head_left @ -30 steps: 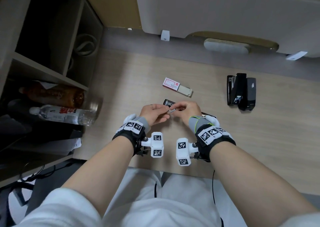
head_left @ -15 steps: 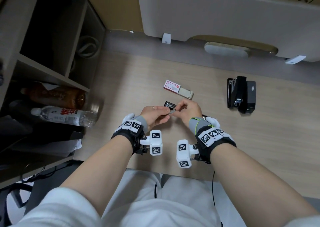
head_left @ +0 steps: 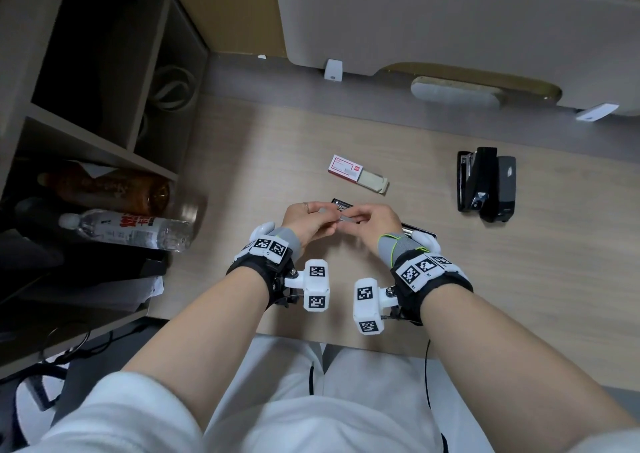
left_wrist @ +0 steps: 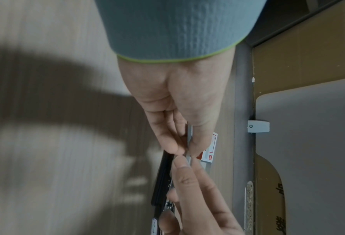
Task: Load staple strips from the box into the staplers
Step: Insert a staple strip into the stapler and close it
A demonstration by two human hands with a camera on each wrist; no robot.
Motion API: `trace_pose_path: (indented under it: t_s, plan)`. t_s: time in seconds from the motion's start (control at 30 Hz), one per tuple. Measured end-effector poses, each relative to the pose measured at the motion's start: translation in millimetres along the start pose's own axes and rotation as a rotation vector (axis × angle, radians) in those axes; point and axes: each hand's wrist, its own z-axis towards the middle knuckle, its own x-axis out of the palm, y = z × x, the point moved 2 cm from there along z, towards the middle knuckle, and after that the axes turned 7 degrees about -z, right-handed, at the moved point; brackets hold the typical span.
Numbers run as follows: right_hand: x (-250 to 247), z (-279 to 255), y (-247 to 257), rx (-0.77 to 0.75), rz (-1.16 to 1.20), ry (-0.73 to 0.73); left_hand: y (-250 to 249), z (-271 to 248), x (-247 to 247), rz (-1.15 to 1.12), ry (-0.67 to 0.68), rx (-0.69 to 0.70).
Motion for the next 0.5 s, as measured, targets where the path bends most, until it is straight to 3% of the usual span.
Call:
trace_pose_path:
  t_s: [0.23, 0.5]
  plan:
    - [-11, -2, 1, 0.006, -0.273, -0.243, 6, 10, -6, 0.044, -0.069, 0.02]
    - [4, 16, -2, -0.016, -0.325, -0.295, 9, 23, -5, 0.086, 0.01, -0.044]
